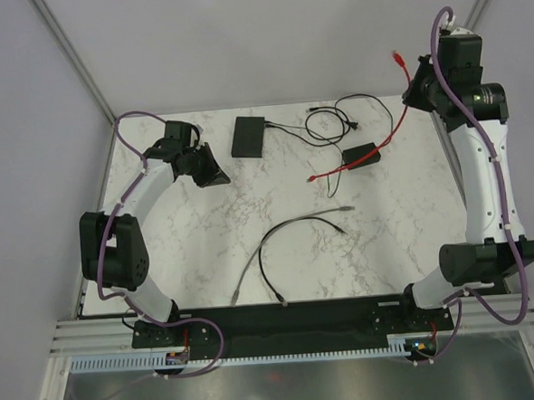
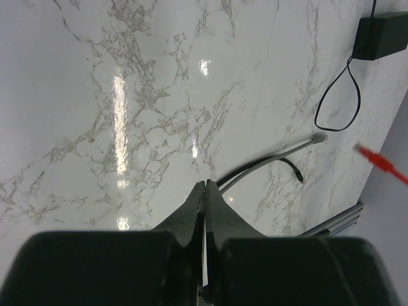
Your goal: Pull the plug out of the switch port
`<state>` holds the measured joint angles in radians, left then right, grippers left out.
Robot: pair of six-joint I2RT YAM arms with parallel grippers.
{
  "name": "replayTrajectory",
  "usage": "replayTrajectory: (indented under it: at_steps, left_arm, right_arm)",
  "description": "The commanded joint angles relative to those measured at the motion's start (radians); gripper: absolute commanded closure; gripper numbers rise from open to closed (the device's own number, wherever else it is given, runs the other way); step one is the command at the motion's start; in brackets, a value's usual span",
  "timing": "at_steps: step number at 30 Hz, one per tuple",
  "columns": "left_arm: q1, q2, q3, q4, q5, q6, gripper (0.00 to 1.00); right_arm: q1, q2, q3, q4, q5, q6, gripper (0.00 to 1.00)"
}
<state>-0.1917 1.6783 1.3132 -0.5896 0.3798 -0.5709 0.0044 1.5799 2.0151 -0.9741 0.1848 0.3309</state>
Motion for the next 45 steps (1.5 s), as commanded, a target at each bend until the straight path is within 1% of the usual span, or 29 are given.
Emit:
replayTrajectory:
  at_steps: [1,4,6,8,9,10,11,12,13,14,15,16,17,19,20,23,24,26,30,32,35,38,39,41,42,44,45]
  left_arm:
    - [0.003,-0.043,0.012,0.008,0.022,0.04,0.98]
    - [0.003,-0.069,0.015,0.008,0.022,0.04,0.98]
    - [0.003,-0.109,0.017,0.008,0.022,0.04,0.98]
    - [0.003,-0.137,0.021,0.008,0.022,0.04,0.98]
    - [0.005,-0.161,0.02,0.008,0.022,0.04,0.98]
    - [0.005,-0.17,0.02,0.008,0.022,0.04,0.98]
    - [0.005,-0.176,0.021,0.008,0.022,0.04,0.98]
    - [0.006,-0.181,0.027,0.008,0.022,0.04,0.98]
    - [0.005,-0.183,0.031,0.008,0.022,0.04,0.98]
    - [0.006,-0.184,0.032,0.008,0.022,0.04,0.98]
    - [0.005,-0.187,0.031,0.008,0.022,0.04,0.98]
    - [0.006,-0.19,0.029,0.008,0.022,0.04,0.98]
    - [0.005,-0.193,0.024,0.008,0.022,0.04,0.98]
    - [0.005,-0.198,0.015,0.008,0.022,0.04,0.98]
    - [0.005,-0.198,0.012,0.008,0.022,0.04,0.98]
    - [0.006,-0.196,0.003,0.008,0.022,0.04,0.98]
    - [0.006,-0.196,-0.002,0.008,0.022,0.04,0.98]
    - [0.005,-0.193,-0.003,0.008,0.022,0.04,0.98]
    - [0.005,-0.186,-0.006,0.008,0.022,0.04,0.98]
    - [0.005,-0.181,-0.006,0.008,0.022,0.04,0.98]
    - [0.005,-0.161,0.001,0.008,0.022,0.04,0.98]
    - [0.005,-0.14,0.008,0.008,0.022,0.04,0.98]
    - [0.005,-0.134,0.009,0.008,0.022,0.04,0.98]
    - [0.006,-0.112,0.02,0.008,0.022,0.04,0.98]
    - [0.005,-0.101,0.024,0.008,0.022,0.04,0.98]
    - [0.003,-0.08,0.041,0.008,0.022,0.04,0.98]
    - [0.003,-0.074,0.047,0.008,0.022,0.04,0.98]
  right_arm:
    - [0.012,-0.073,-0.087,-0.029,-0.459,0.089,1.0]
    - [0.051,-0.121,-0.193,-0.015,-0.574,0.137,1.0]
    - [0.065,-0.149,-0.274,-0.02,-0.602,0.171,1.0]
    - [0.11,-0.167,-0.353,0.014,-0.663,0.217,1.0]
    - [0.136,-0.164,-0.422,0.018,-0.668,0.224,1.0]
    - [0.194,-0.162,-0.458,0.046,-0.67,0.25,1.0]
    - [0.227,-0.162,-0.525,0.075,-0.688,0.27,1.0]
    - [0.258,-0.161,-0.556,0.109,-0.696,0.302,1.0]
    - [0.305,-0.162,-0.588,0.199,-0.705,0.338,1.0]
    - [0.322,-0.166,-0.658,0.248,-0.725,0.427,1.0]
    - [0.347,-0.166,-0.697,0.3,-0.738,0.477,1.0]
    - [0.356,-0.159,-0.729,0.381,-0.743,0.515,1.0]
    - [0.362,-0.141,-0.774,0.4,-0.728,0.57,1.0]
    - [0.37,-0.12,-0.815,0.443,-0.71,0.623,1.0]
    - [0.37,-0.107,-0.87,0.48,-0.711,0.689,1.0]
    - [0.391,-0.086,-0.938,0.551,-0.65,0.772,1.0]
    - [0.399,-0.081,-0.953,0.57,-0.607,0.816,1.0]
    - [0.425,-0.057,-0.97,0.586,-0.576,0.827,1.0]
    - [0.479,0.021,-0.978,0.588,-0.564,0.792,1.0]
    - [0.49,0.063,-0.992,0.583,-0.561,0.772,1.0]
    - [0.505,0.083,-1.016,0.568,-0.544,0.752,1.0]
    - [0.508,0.088,-1.052,0.551,-0.538,0.734,0.95]
    - [0.508,0.089,-1.058,0.548,-0.532,0.729,0.91]
    - [0.509,0.098,-1.072,0.545,-0.525,0.712,0.87]
    - [0.508,0.104,-1.073,0.545,-0.525,0.708,0.8]
    - [0.508,0.112,-1.066,0.545,-0.516,0.689,0.77]
    - [0.508,0.114,-1.063,0.545,-0.512,0.685,0.71]
